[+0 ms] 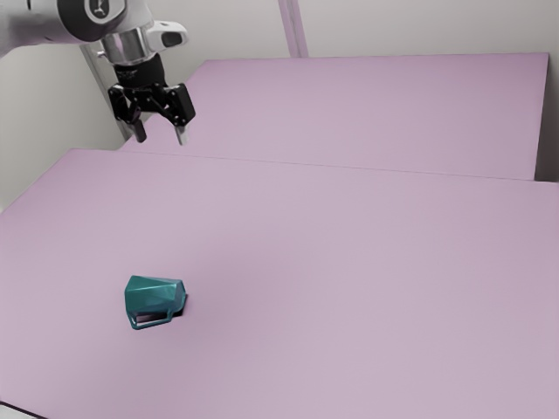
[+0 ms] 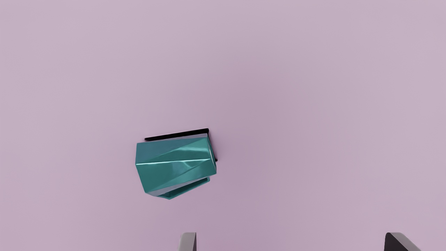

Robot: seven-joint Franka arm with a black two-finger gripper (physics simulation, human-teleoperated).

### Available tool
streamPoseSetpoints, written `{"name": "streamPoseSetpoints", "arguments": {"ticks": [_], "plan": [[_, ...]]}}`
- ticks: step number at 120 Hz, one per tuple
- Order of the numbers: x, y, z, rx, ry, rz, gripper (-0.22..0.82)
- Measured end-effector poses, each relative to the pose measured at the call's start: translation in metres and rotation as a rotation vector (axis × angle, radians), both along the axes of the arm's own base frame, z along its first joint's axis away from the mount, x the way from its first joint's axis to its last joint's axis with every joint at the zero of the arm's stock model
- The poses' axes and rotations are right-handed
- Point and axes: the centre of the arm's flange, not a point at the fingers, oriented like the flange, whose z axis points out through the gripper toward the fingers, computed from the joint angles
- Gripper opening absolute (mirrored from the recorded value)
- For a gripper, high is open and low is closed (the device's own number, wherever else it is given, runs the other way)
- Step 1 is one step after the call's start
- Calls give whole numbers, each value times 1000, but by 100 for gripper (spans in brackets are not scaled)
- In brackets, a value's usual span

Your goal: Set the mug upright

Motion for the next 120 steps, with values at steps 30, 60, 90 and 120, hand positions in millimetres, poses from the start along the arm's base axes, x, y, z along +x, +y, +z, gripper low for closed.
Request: {"name": "streamPoseSetpoints", "arguments": {"ticks": [30,60,90,120], "plan": [[-1,13,5,6,-9,26,59],[-14,57,1,6,7,103,59],[-41,95,-20,-22,-9,158,58],[-61,141,-51,-128,-52,203,58]]}}
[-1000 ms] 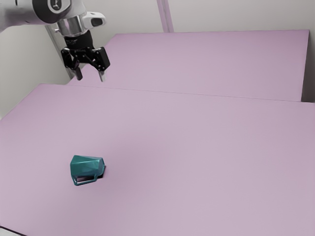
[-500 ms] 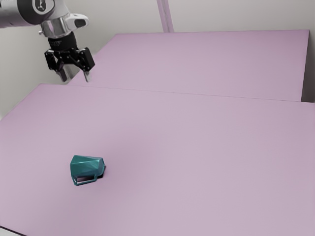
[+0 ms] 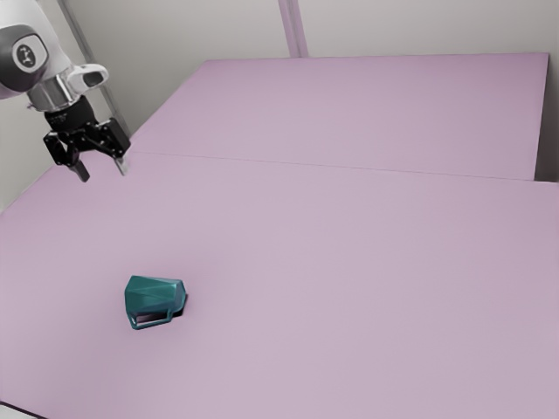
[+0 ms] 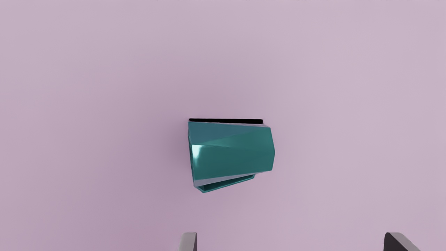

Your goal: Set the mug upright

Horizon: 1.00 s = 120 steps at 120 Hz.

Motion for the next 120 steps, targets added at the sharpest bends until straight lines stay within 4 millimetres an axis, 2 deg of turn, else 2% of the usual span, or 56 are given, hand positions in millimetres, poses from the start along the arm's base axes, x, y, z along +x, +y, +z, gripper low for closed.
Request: {"name": "streamPoseSetpoints", "arguments": {"ticks": [21,41,88,120], "plan": [[-12,13,-16,-81,-60,-10,58],[-22,25,-47,-165,-100,-23,58],[-65,58,-120,-296,-184,-22,58],[-93,77,-160,-355,-234,-12,58]]}}
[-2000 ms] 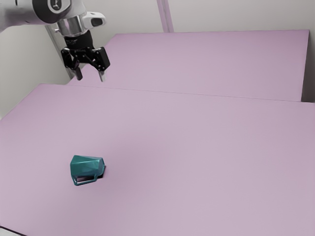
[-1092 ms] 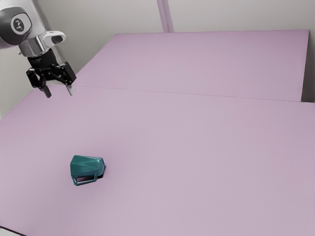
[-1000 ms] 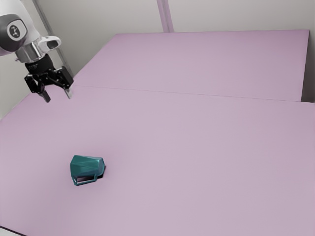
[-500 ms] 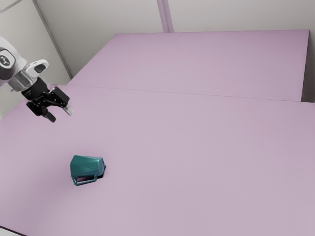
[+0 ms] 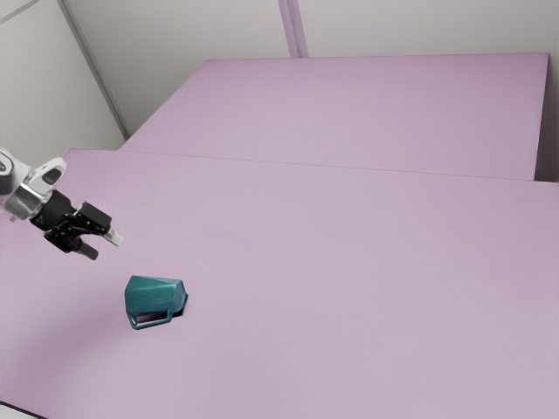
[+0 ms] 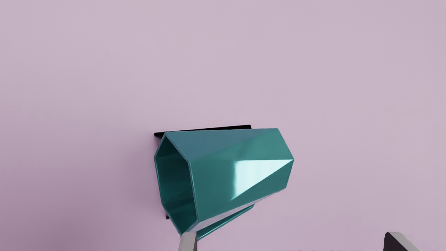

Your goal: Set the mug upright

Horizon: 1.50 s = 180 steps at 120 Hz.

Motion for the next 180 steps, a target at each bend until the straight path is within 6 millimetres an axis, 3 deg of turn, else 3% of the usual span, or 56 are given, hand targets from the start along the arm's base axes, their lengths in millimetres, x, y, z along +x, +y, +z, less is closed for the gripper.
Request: {"name": "streamPoseSetpoints", "arguments": {"ticks": [34,122,180], "plan": [[-28,13,-40,-78,-44,22,58],[-42,23,-111,-252,-175,29,59],[-36,12,-129,-295,-242,-27,58]]}}
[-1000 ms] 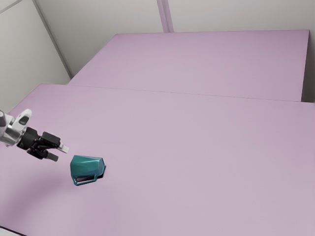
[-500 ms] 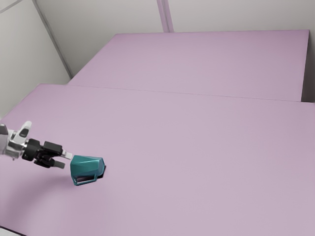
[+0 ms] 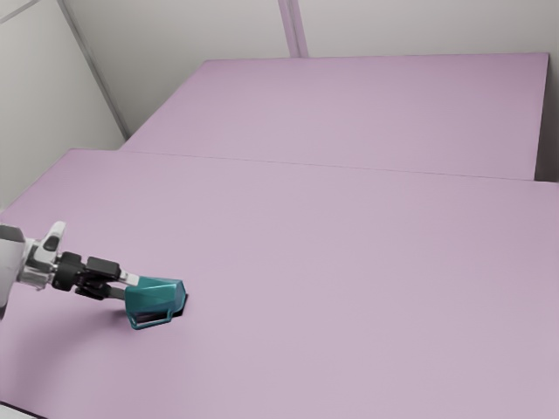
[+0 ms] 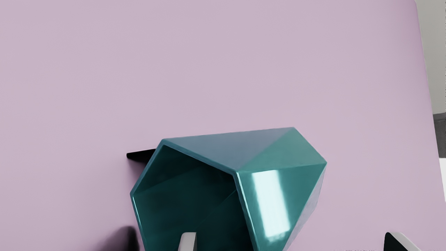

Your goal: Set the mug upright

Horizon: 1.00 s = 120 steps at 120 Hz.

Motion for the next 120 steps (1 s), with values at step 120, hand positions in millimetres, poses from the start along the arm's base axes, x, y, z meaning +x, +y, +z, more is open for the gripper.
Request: {"name": "streamPoseSetpoints", "arguments": {"ticks": [120], "plan": [[9,-28,-10,-13,-45,-106,34]]}}
